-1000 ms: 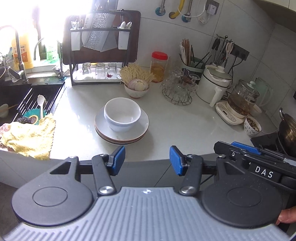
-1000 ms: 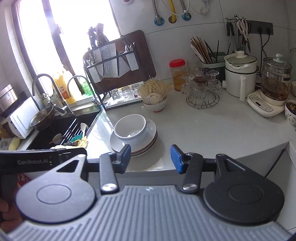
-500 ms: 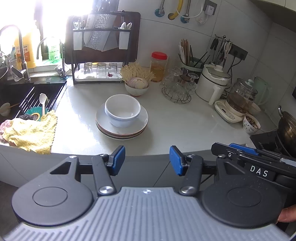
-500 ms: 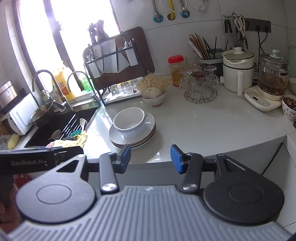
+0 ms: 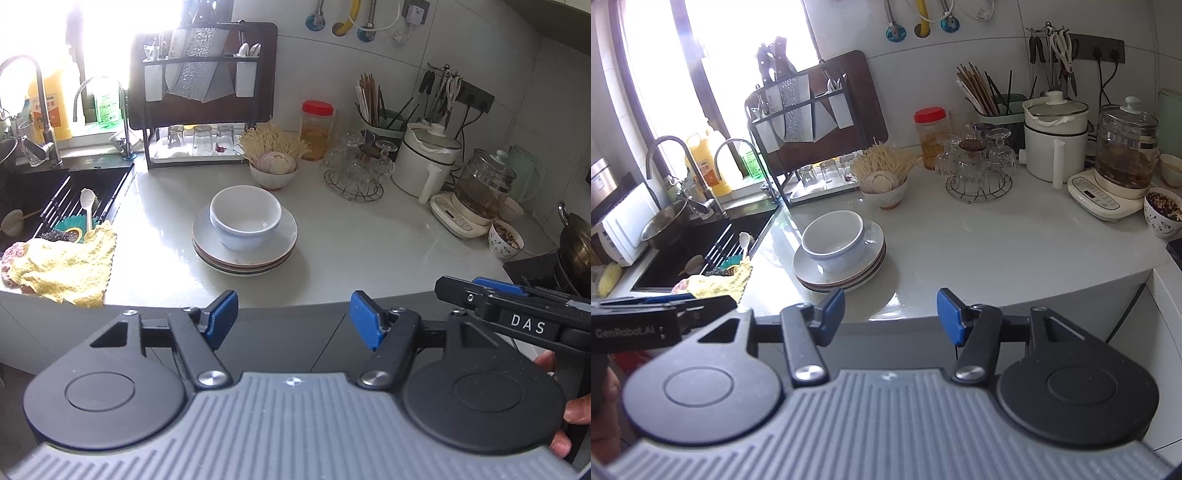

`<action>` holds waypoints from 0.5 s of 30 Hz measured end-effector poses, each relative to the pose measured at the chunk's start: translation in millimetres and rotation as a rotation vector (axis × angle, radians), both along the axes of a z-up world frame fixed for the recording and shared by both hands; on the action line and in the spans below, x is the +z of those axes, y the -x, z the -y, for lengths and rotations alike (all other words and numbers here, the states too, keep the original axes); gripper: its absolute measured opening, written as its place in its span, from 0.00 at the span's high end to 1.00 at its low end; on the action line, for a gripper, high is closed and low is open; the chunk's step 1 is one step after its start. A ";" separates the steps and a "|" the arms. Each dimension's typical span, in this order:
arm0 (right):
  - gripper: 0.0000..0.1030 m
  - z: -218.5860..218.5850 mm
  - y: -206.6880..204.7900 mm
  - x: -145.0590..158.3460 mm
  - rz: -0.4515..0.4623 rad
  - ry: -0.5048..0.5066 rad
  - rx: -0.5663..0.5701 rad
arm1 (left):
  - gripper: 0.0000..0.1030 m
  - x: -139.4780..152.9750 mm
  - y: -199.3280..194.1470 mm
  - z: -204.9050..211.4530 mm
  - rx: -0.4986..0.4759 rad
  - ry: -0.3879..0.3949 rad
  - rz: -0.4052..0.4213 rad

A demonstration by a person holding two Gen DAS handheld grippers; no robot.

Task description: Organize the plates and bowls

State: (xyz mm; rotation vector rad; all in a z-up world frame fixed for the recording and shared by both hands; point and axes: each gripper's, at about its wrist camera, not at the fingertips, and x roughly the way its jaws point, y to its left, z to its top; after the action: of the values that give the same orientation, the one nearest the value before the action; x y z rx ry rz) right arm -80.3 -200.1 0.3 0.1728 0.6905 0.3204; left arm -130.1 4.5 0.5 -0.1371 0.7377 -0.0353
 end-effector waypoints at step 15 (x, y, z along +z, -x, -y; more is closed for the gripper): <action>0.38 0.7 -1.7 -0.7 0.012 -0.022 0.017 | 0.15 -7.6 3.7 -5.3 0.058 -0.003 0.000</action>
State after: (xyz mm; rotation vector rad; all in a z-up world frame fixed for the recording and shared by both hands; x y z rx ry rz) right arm -78.5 -200.8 -0.3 0.1862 0.6765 0.3451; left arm -133.8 9.8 -7.1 -0.1558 0.7332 0.0210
